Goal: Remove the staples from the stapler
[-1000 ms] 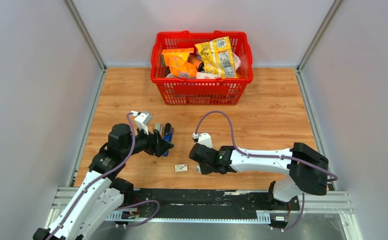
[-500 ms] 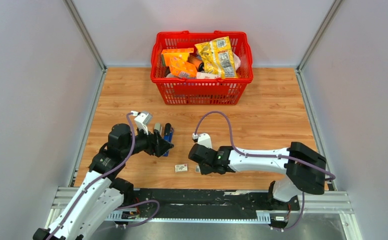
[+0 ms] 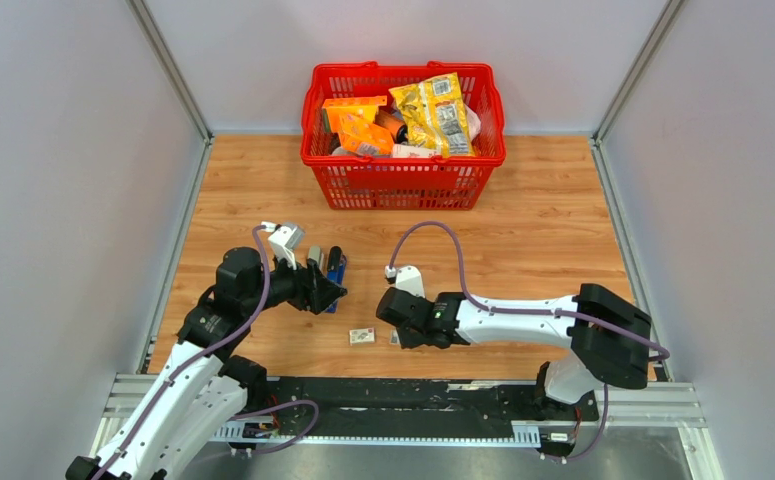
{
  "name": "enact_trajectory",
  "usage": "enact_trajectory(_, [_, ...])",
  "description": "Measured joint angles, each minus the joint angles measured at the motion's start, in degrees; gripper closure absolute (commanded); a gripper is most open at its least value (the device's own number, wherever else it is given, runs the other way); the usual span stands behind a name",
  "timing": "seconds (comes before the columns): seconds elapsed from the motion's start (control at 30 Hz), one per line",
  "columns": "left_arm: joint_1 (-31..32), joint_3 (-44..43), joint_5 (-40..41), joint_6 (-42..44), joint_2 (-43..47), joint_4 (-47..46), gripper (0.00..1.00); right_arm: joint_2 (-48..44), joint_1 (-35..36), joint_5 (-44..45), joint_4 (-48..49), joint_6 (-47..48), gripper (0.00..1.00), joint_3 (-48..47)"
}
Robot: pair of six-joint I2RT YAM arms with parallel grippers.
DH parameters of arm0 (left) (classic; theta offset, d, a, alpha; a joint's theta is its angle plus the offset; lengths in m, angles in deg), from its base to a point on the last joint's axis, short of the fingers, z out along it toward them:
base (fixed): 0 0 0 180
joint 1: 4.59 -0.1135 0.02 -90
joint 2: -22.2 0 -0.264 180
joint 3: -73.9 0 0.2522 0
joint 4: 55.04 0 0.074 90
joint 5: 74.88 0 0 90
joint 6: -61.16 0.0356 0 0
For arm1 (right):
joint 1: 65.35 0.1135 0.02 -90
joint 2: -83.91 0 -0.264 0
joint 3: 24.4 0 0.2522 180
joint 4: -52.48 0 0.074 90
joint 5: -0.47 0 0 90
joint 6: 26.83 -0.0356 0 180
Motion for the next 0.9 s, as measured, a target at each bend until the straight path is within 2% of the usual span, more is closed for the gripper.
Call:
enact_trajectory(0.27, [0.0, 0.0, -0.17, 0.0, -0.48, 0.0, 0.21, -0.76, 0.0, 1.38, -0.48, -0.55, 0.72, 0.02])
enact_trajectory(0.43, [0.0, 0.0, -0.28, -0.02, -1.25, 0.0, 0.31, -2.38, 0.0, 1.86, -0.42, -1.73, 0.72, 1.03])
enact_trajectory(0.53, [0.37, 0.0, -0.35, -0.44, -1.84, 0.02, 0.44, -2.82, 0.0, 2.29, -0.39, -2.43, 0.72, 1.7])
enact_trajectory(0.7, [2.75, 0.0, 2.56, -1.44, -2.25, 1.05, 0.57, -3.43, 0.0, 3.26, -0.59, -3.04, 0.71, 2.54])
enact_trajectory(0.83, [6.47, 0.0, 7.19, -3.04, -2.32, 3.58, 0.86, -3.91, 0.0, 3.78, -0.68, -3.26, 0.71, 2.84])
enact_trajectory(0.87, [7.23, 0.0, 8.11, -3.52, -2.32, 3.98, 0.98, -4.17, 0.0, 3.82, -0.7, -3.32, 0.71, 3.02])
enact_trajectory(0.9, [8.26, 0.0, 9.38, -3.98, -2.36, 4.57, 1.0, -4.61, 0.0, 3.91, -0.7, -3.43, 0.71, 3.41])
